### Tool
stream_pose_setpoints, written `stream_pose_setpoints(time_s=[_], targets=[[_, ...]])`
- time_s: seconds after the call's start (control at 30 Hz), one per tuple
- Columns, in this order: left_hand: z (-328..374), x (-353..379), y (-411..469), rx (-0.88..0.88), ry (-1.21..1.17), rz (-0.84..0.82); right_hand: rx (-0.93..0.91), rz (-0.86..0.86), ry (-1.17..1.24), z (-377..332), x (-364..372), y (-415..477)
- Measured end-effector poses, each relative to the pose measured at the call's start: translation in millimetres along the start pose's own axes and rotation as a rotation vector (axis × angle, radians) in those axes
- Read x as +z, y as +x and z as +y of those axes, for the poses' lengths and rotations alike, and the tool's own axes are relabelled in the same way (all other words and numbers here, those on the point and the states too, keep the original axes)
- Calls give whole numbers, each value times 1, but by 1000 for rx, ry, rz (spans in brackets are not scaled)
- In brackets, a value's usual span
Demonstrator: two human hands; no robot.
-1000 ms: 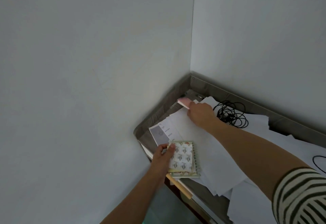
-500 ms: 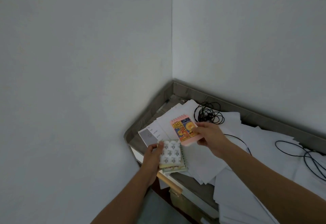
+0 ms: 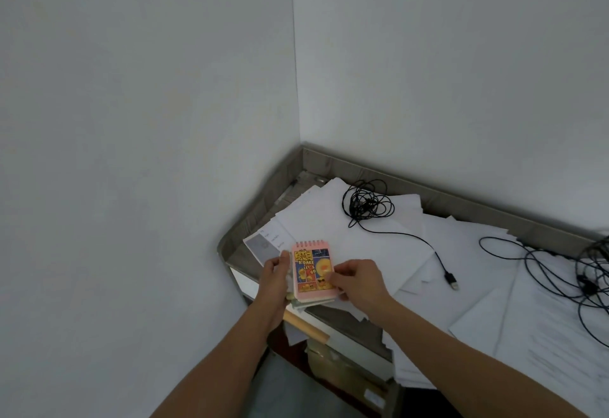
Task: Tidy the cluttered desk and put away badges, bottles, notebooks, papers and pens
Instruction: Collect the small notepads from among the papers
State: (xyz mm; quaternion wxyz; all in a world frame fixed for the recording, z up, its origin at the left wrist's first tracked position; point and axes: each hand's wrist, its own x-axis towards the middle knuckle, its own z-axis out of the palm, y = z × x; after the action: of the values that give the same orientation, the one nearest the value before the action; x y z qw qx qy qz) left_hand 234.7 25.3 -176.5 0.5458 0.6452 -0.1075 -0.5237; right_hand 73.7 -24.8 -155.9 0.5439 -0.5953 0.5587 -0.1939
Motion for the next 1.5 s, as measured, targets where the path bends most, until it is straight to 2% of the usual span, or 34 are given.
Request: stream_pose_setpoints(time_s=[0.1, 0.23, 0.37, 0.53, 0.73, 0.87, 1.03, 1.2, 1.33, 1.4, 1.5], targets=[[2, -4, -2, -3, 9, -98, 25, -54, 60, -2, 11, -2], [6, -10, -5, -56, -5, -141, 90, -125, 158, -5, 2, -14], [7, -15, -8, -92, 18, -244, 136, -15, 235, 6, -37, -30], [3, 15, -45, -187, -27, -447, 146, 157, 214, 42, -112, -61], [-24, 80, -95, -286, 153, -711, 126, 322, 198, 92, -186, -115], [-63, 117, -132, -398, 290, -819, 94, 370, 123, 136, -215, -156], [-132, 149, -178, -533, 434, -763, 60, 348, -48, 201, -243, -214], [-194, 169, -205, -642, 441, -624, 3, 278, -190, 251, -261, -256], [-229, 189, -211, -627, 371, -543, 23, 244, -399, 285, -270, -276], [-240, 204, -217, -599, 383, -515, 83, 285, -502, 310, -273, -286], [-259, 226, -221, -553, 370, -458, 39, 373, -511, 340, -270, -295]])
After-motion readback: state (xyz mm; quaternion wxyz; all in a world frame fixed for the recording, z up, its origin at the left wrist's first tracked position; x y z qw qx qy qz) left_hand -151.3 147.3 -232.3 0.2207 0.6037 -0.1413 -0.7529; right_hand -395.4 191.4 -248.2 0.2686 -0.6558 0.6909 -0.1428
